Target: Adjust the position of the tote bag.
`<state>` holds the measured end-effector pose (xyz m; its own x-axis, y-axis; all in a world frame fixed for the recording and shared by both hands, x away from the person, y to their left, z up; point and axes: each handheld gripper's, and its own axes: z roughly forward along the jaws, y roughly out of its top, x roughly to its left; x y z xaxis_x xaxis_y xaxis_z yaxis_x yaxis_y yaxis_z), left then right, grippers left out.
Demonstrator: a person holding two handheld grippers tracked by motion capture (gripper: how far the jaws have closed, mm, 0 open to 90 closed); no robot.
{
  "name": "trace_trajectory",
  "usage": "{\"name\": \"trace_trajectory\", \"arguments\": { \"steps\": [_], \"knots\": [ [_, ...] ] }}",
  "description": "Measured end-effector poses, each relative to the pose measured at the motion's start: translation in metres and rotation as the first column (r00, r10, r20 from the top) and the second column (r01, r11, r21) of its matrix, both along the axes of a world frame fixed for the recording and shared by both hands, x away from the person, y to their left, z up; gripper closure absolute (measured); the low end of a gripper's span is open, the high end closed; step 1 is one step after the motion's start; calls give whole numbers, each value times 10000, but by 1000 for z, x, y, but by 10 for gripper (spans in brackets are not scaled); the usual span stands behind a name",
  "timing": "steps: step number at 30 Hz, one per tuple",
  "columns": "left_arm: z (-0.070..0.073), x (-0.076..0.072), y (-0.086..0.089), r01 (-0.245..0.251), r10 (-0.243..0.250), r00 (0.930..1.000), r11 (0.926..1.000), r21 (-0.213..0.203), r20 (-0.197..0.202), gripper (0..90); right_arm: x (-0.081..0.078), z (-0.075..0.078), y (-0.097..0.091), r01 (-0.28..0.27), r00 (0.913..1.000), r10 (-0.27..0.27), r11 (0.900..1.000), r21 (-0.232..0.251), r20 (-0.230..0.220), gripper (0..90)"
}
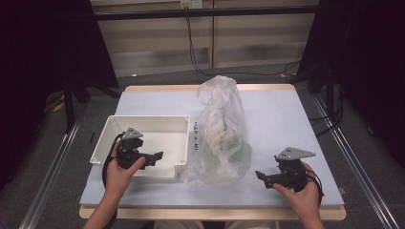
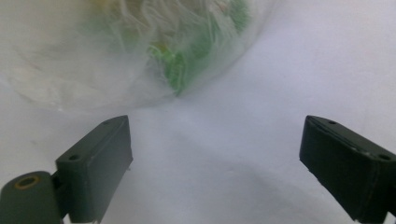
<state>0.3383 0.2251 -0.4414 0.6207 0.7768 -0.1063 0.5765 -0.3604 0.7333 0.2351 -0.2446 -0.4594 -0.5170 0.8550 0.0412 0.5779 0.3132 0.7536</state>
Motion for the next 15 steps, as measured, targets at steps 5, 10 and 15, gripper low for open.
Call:
{"name": "trace_trajectory", "arguments": {
  "steps": [5,10,15],
  "knots": [
    [1,-2,0,56,-56,10000,10000,-20,-22,44,-1,2,3,-152,9996,150,9999,69,228,88],
    [3,1,-4,46,-46,10000,9999,-163,30,43,-6,0,8,-443,9987,443,9990,-34,255,98],
    [2,2,-11,295,-295,9996,9996,-26,28,44,-11,-1,9,-666,9976,667,9978,-17,188,120]
  ]
}}
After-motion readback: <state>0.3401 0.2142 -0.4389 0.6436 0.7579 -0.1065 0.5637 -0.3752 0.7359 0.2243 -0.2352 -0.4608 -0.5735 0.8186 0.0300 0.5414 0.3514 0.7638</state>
